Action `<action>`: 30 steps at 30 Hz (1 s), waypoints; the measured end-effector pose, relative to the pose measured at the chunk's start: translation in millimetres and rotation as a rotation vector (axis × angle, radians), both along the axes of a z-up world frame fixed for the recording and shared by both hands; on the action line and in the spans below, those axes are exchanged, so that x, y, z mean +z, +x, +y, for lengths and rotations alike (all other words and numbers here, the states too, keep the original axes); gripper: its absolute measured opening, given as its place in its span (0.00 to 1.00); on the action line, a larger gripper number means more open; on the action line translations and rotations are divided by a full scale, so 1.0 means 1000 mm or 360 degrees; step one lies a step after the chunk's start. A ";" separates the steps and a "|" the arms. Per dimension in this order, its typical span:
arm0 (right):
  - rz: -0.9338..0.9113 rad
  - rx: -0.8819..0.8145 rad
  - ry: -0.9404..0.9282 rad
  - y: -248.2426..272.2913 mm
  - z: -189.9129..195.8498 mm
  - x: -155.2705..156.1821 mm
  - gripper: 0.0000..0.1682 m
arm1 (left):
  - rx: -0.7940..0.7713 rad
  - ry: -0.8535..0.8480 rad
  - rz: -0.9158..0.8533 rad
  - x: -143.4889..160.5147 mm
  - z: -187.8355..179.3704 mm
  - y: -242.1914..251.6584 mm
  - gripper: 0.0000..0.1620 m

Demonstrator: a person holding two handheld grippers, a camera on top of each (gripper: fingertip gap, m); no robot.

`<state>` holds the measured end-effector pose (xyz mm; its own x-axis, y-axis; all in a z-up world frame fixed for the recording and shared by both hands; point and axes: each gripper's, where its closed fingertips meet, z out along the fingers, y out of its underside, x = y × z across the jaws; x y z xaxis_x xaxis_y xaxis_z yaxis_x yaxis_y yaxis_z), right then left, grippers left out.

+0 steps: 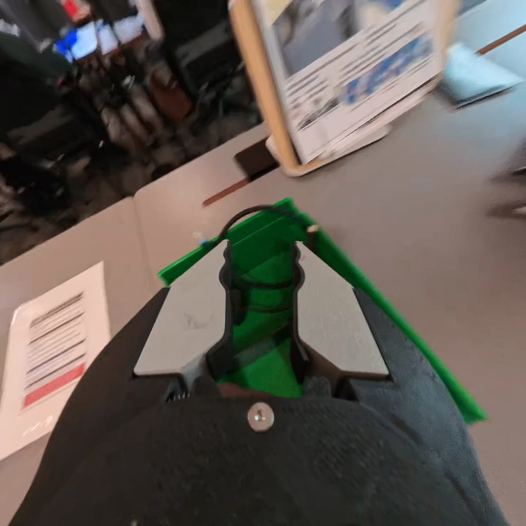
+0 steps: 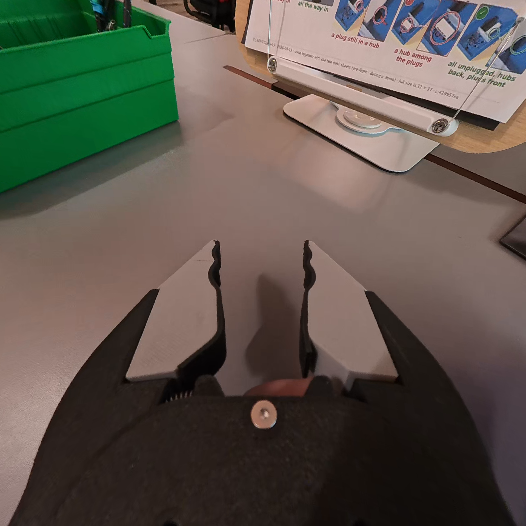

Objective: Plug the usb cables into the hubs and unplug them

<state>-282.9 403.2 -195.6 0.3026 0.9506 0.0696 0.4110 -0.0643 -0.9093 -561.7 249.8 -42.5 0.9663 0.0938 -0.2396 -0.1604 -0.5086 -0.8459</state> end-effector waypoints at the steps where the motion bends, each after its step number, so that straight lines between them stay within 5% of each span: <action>1: -0.0005 -0.0001 0.0000 0.000 0.000 -0.001 0.33 | 0.0068 -0.0072 -0.0004 -0.011 0.002 -0.024 0.25; 10: 0.0014 -0.0026 -0.0089 0.001 0.005 -0.003 0.33 | 0.0242 -0.0578 -0.0164 -0.122 0.033 -0.106 0.24; 18: -0.0010 -0.0014 -0.0073 0.000 0.004 -0.005 0.33 | 0.0219 -0.0896 0.0056 -0.158 0.050 -0.113 0.11; 24: -0.0005 -0.0019 -0.0062 0.001 0.004 -0.004 0.33 | 0.0273 -0.0723 0.0263 -0.144 0.056 -0.117 0.11; 30: -0.0029 0.0000 -0.0008 0.000 0.001 -0.004 0.32 | 0.0296 -0.0388 0.0670 -0.069 0.055 -0.109 0.10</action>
